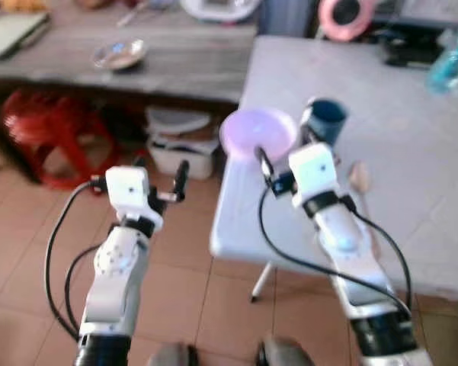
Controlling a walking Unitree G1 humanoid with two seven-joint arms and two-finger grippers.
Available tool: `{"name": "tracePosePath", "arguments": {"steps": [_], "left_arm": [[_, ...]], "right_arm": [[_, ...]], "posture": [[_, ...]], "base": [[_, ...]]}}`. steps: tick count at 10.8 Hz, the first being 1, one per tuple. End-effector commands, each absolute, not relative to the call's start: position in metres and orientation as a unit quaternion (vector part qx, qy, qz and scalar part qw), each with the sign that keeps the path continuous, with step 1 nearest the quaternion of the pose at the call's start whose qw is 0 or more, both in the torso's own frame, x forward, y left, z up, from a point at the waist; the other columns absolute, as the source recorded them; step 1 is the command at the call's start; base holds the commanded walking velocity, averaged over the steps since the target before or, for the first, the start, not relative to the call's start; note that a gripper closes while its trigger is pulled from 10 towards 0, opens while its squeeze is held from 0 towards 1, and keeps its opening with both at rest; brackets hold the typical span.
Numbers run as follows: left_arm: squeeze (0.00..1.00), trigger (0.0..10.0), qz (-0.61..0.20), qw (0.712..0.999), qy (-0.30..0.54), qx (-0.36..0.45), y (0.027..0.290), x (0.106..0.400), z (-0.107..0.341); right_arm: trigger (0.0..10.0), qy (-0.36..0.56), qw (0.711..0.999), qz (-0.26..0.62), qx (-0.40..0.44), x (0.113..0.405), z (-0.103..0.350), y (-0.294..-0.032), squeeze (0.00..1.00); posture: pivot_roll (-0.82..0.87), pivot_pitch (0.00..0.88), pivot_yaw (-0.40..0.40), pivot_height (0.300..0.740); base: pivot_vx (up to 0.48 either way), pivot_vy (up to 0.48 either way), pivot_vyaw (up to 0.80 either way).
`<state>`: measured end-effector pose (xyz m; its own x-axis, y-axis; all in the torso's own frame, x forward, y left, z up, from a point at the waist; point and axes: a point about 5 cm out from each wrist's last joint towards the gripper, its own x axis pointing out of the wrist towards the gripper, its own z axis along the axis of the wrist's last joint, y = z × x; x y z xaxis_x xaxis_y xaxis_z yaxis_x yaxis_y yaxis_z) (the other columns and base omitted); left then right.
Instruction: Setting the table
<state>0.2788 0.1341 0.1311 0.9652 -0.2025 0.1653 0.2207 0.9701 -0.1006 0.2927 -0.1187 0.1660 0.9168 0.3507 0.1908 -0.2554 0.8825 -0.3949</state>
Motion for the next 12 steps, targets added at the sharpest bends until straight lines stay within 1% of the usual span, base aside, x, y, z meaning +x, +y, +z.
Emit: {"name": "tracePosePath", "arguments": {"steps": [1, 2, 3, 4, 5, 6, 7, 9, 10, 12], "left_arm": [[0.0, 10.0, -0.105, 0.99, -0.072, -0.055, 0.132, 0.278, 0.129], [0.0, 10.0, -0.094, 0.992, -0.065, -0.052, 0.135, 0.279, 0.127], [0.0, 10.0, -0.087, 0.993, -0.062, -0.048, 0.139, 0.281, 0.126], [0.0, 10.0, -0.085, 0.993, -0.062, -0.046, 0.141, 0.28, 0.125], [0.0, 10.0, -0.077, 0.995, -0.055, -0.04, 0.144, 0.277, 0.123], [0.0, 10.0, -0.074, 0.995, -0.049, -0.036, 0.146, 0.274, 0.12], [0.0, 10.0, -0.086, 0.995, -0.039, -0.033, 0.146, 0.269, 0.116], [0.0, 10.0, -0.091, 0.995, -0.032, -0.027, 0.15, 0.266, 0.113], [0.0, 10.0, -0.089, 0.995, -0.028, -0.026, 0.153, 0.264, 0.112], [0.0, 10.0, -0.094, 0.995, -0.021, -0.026, 0.151, 0.259, 0.11]], "right_arm": [[10.0, -0.118, 0.96, 0.172, -0.186, 0.292, 0.16, -0.118, 0.0], [10.0, -0.117, 0.955, 0.192, -0.193, 0.29, 0.159, -0.113, 1.0], [10.0, -0.113, 0.953, 0.201, -0.195, 0.291, 0.157, -0.111, 1.0], [10.0, -0.113, 0.946, 0.242, -0.184, 0.291, 0.159, -0.106, 1.0], [10.0, -0.126, 0.939, 0.256, -0.194, 0.295, 0.167, -0.104, 0.52], [10.0, -0.132, 0.933, 0.267, -0.202, 0.301, 0.172, -0.102, 0.0], [10.0, -0.115, 0.919, 0.303, -0.222, 0.307, 0.17, -0.099, 0.0], [10.0, -0.072, 0.906, 0.337, -0.246, 0.319, 0.166, -0.103, 0.0], [10.0, -0.048, 0.895, 0.353, -0.269, 0.327, 0.164, -0.106, 0.0], [10.0, -0.044, 0.884, 0.361, -0.295, 0.338, 0.169, -0.108, 0.0]], "posture": [[-0.05, 0.114, 0.034, 0.74], [-0.05, 0.114, 0.034, 0.74], [-0.04, 0.119, 0.034, 0.74], [-0.04, 0.125, 0.036, 0.74], [-0.03, 0.142, 0.038, 0.74], [-0.03, 0.147, 0.041, 0.74], [-0.02, 0.154, 0.041, 0.74], [0.0, 0.171, 0.037, 0.74], [0.01, 0.177, 0.038, 0.74], [0.01, 0.185, 0.038, 0.74]], "base": [[0.0, 0.0, 0.0], [0.0, 0.0, 0.0], [0.0, 0.0, 0.0], [0.0, 0.0, 0.0], [0.0, 0.0, 0.0], [0.0, 0.0, 0.0], [0.0, 0.0, 0.0], [0.0, 0.0, 0.0], [0.0, 0.0, 0.0], [0.0, 0.0, 0.0]]}}
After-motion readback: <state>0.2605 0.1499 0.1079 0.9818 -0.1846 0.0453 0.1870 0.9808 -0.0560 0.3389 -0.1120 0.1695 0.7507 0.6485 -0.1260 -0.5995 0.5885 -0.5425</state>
